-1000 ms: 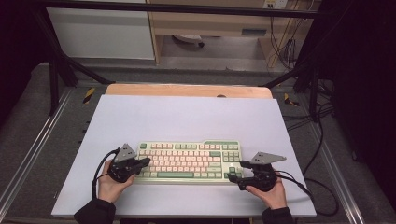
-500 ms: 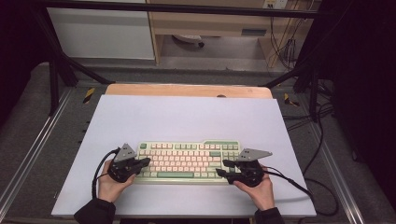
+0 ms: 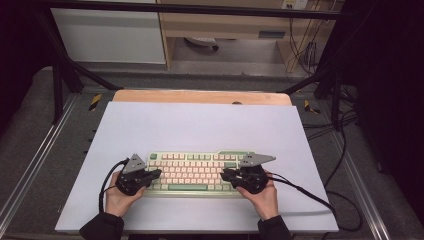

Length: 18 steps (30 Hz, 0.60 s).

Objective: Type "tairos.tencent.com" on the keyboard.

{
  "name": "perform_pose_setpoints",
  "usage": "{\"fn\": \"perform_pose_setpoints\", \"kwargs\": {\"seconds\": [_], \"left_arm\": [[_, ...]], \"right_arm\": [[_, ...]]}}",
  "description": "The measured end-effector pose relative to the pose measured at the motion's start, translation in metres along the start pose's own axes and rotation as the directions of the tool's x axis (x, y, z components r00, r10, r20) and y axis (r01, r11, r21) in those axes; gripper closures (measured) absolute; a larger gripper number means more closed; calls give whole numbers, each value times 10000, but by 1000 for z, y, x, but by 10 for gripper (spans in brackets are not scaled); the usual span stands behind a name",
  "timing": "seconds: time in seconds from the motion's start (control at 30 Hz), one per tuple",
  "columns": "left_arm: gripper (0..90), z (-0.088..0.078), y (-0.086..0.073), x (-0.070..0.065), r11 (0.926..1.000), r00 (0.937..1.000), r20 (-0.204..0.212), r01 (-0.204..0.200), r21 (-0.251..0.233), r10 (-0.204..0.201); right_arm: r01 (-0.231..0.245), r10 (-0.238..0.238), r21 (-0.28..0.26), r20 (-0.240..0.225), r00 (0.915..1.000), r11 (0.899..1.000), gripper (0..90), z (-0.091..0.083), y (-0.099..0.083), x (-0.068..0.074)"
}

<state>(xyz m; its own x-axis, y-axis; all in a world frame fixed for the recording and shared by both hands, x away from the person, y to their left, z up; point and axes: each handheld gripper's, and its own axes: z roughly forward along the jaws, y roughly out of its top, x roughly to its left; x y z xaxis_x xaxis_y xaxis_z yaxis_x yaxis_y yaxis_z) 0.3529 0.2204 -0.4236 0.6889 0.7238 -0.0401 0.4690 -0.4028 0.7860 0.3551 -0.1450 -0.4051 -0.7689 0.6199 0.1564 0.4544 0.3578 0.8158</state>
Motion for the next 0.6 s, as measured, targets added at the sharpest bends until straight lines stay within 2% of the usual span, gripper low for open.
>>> {"fn": "perform_pose_setpoints", "kwargs": {"seconds": [0.17,0.4,0.6], "left_arm": [[898,0,0,0,10000,10000,-1,-25,-12,25],[898,0,0,0,10000,10000,-6,-34,-17,34],[898,0,0,0,10000,10000,3,-51,-13,51]], "right_arm": [[81,-81,36,-54,10000,10000,814,10,5,3],[-60,62,157,-121,9999,9999,894,24,15,8],[-294,297,162,-205,9993,9994,900,34,18,9]]}}
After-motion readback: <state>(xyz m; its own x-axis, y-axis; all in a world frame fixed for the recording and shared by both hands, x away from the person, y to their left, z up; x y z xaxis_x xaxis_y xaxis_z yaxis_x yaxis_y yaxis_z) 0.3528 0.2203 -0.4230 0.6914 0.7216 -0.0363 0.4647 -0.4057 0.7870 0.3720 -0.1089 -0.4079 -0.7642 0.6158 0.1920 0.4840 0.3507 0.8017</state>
